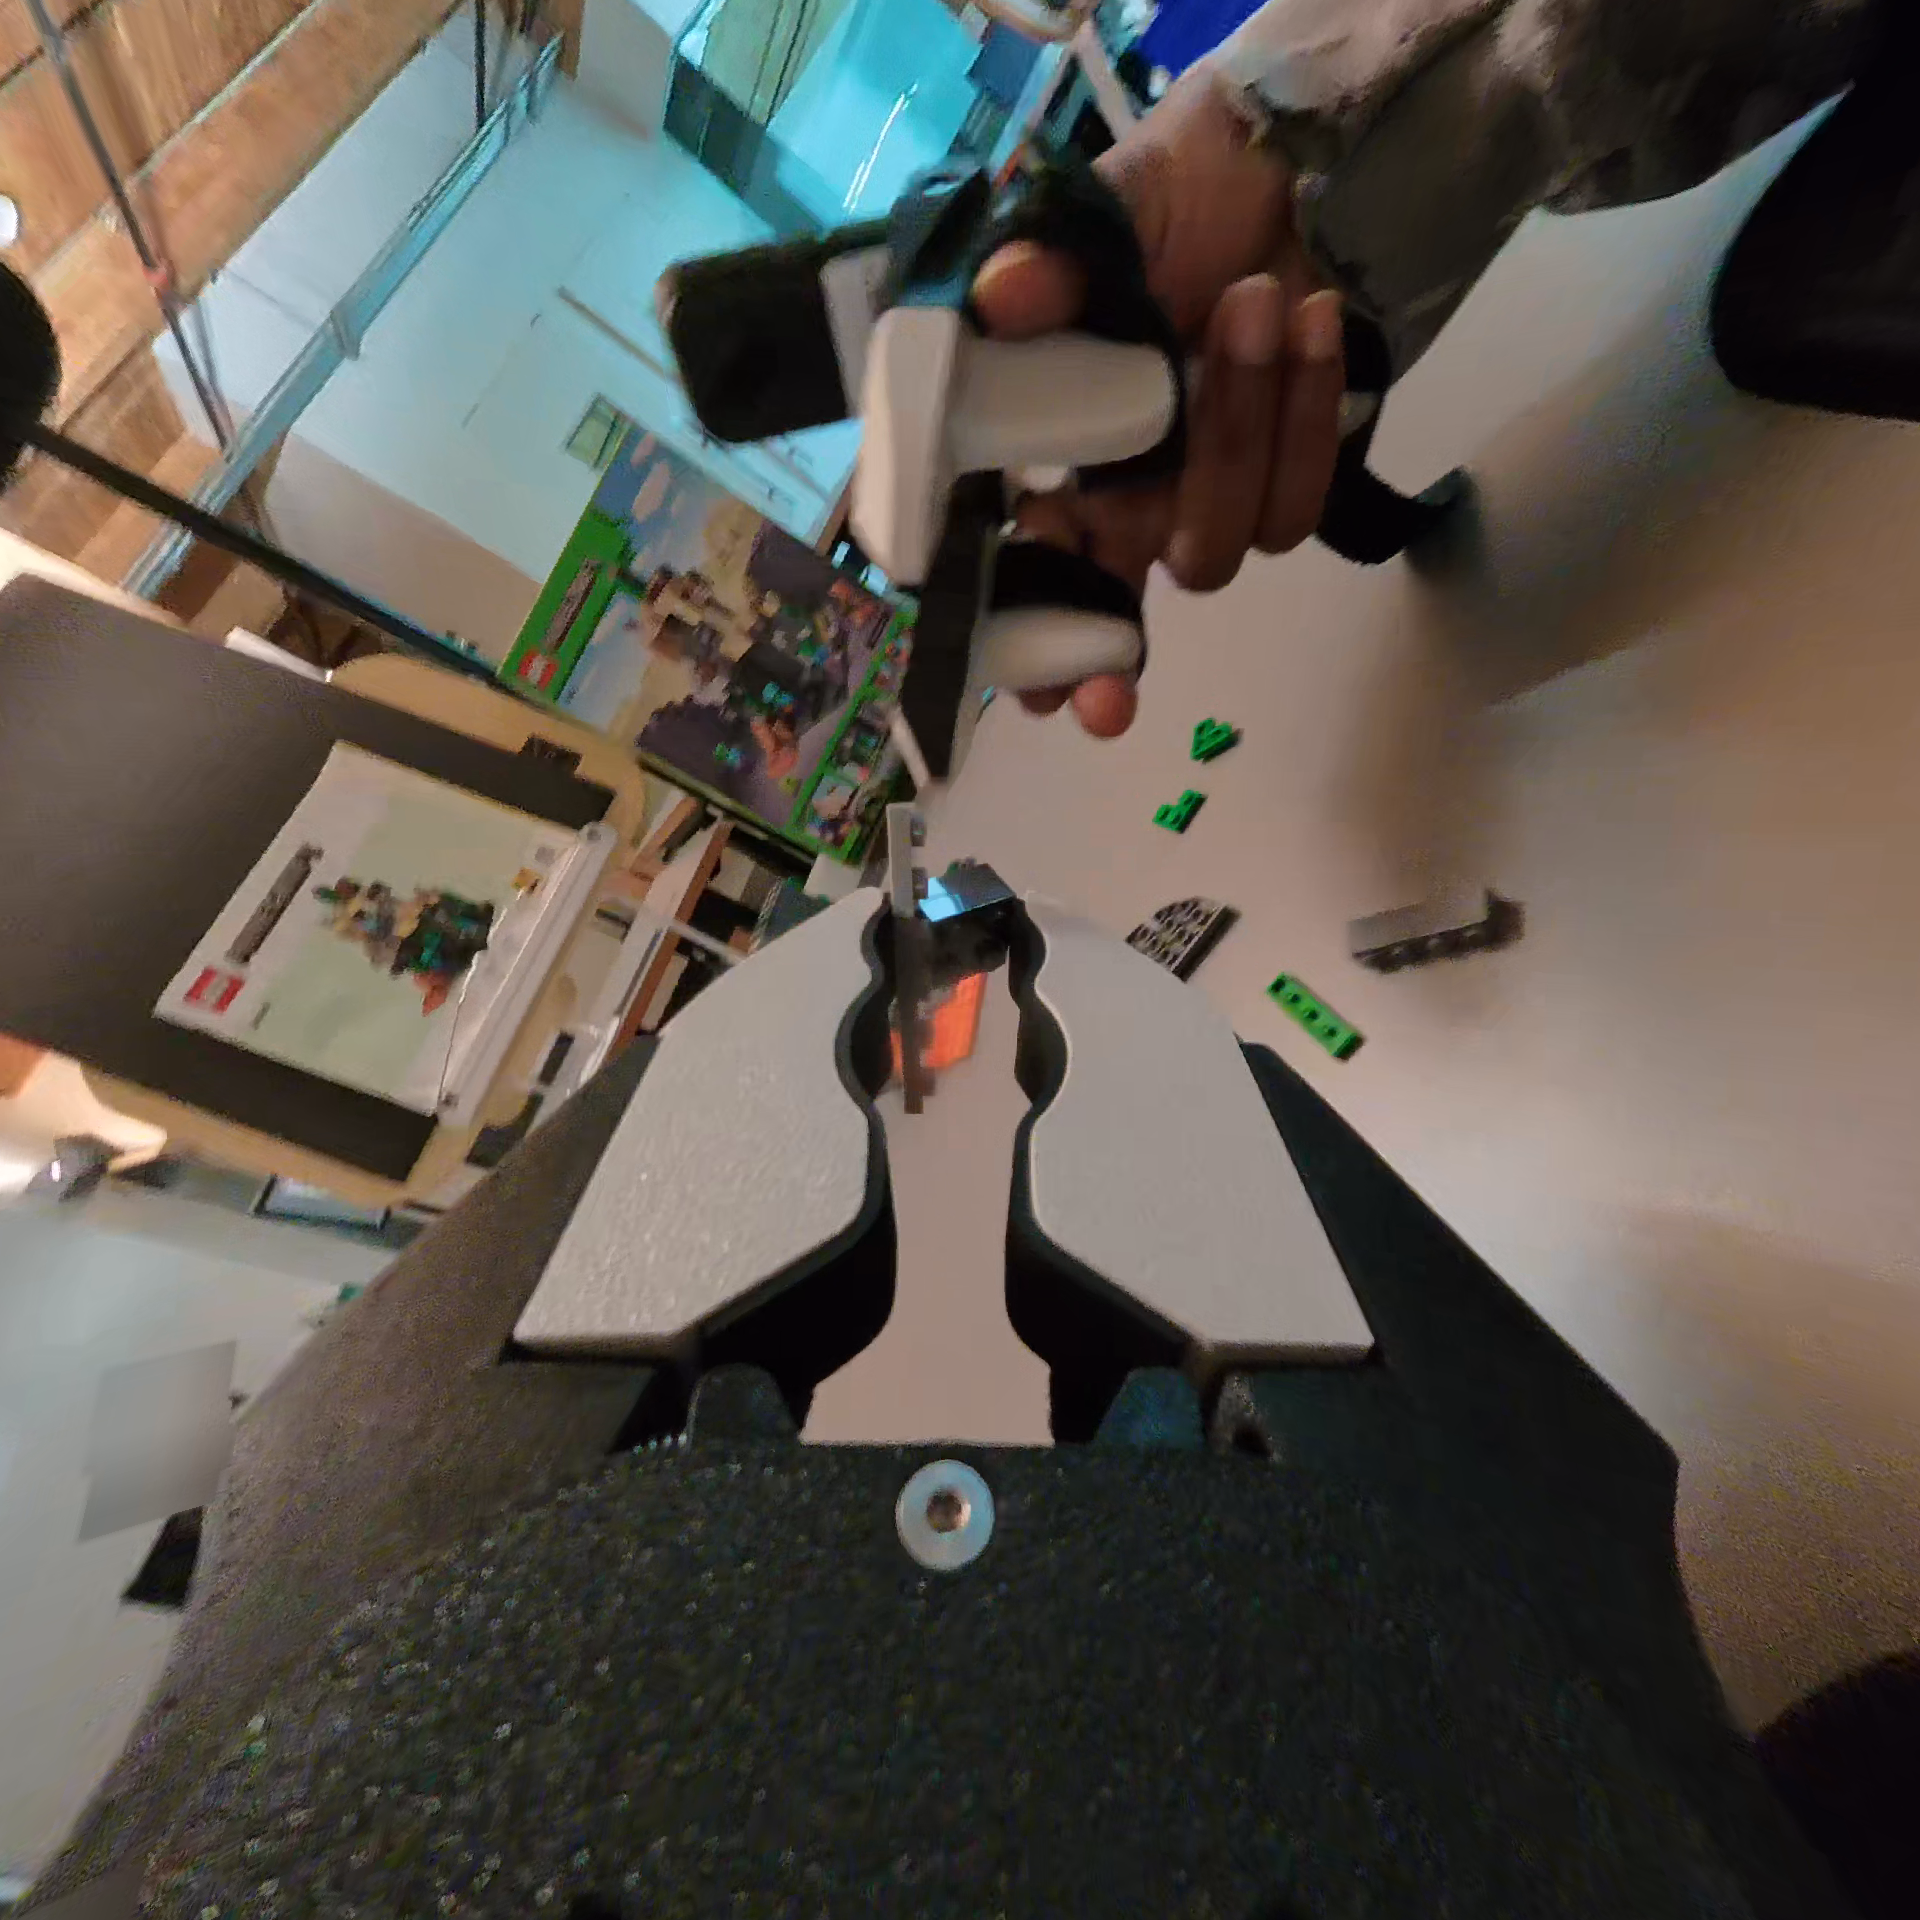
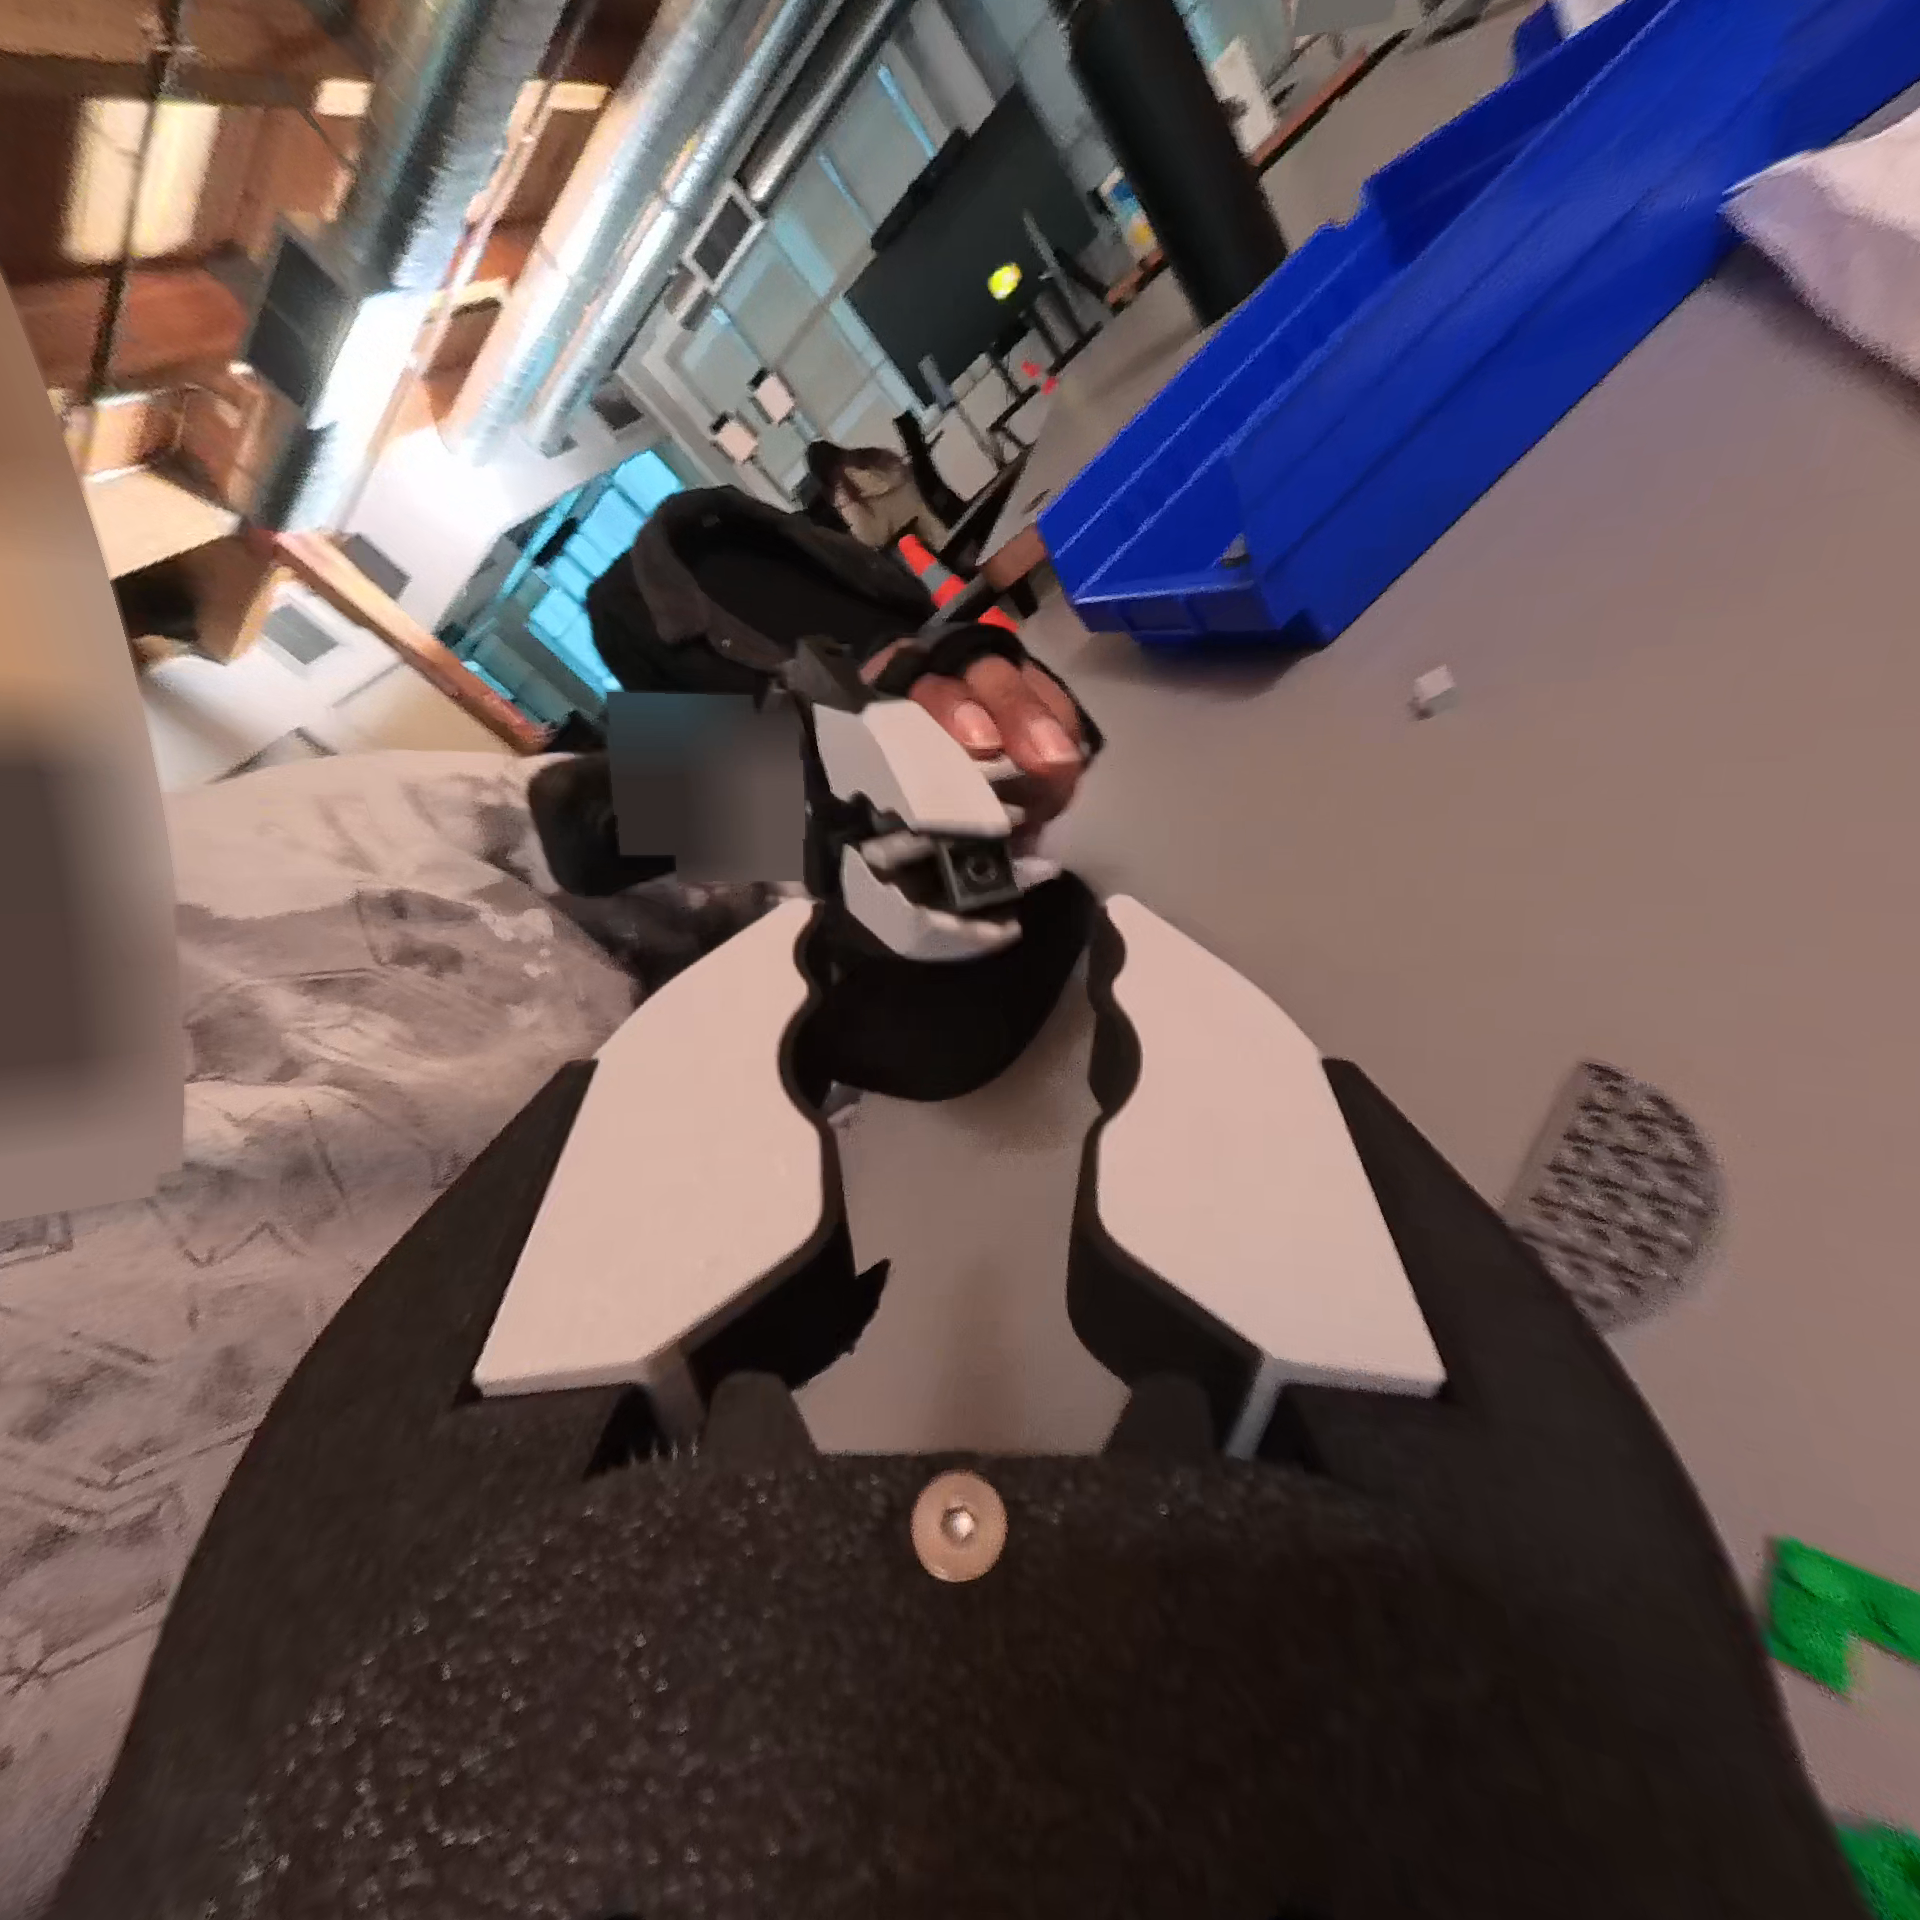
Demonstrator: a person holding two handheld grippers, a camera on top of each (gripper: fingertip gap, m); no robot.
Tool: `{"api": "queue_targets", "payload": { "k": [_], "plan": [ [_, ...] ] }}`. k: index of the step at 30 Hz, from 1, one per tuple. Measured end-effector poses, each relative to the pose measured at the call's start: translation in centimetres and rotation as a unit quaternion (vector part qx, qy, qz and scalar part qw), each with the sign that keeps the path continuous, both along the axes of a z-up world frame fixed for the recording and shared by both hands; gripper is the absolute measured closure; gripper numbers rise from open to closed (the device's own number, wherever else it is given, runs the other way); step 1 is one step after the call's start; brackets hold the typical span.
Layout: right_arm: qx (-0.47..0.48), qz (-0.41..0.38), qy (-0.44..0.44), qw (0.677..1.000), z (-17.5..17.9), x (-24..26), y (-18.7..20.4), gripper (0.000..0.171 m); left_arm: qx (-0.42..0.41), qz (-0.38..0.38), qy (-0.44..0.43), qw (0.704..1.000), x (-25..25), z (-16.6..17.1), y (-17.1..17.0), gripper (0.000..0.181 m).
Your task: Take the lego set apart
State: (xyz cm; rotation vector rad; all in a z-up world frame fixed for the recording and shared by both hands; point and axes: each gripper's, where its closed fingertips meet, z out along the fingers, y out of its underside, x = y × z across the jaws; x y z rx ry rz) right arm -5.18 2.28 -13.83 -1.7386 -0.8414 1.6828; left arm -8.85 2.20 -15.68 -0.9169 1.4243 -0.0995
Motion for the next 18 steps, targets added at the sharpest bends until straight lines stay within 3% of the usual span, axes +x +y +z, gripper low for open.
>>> {"api": "queue_targets", "payload": {
  "k": [5, 10, 14, 18],
  "plan": [
    [0.079, -0.131, -0.118, 0.981, -1.7, 3.3, 3.8, 0.128, -0.085, 0.124, -0.035, 0.988, -7.3, 3.1, 4.5, 0.162],
    [0.116, -0.227, -0.196, 0.947, -2.6, 6.7, 6.6, 0.131, -0.184, 0.3, -0.067, 0.934, -19.0, 5.3, 10.0, 0.162],
    [0.111, -0.25, -0.234, 0.933, -4.0, 8.3, 7.3, 0.131, -0.318, 0.4, -0.03, 0.859, -26.5, 0.8, 12.7, 0.161],
    [0.112, -0.254, -0.244, 0.929, -4.4, 8.7, 7.3, 0.132, -0.397, 0.433, -0.008, 0.809, -29.3, -4.2, 13.6, 0.161]
  ]
}}
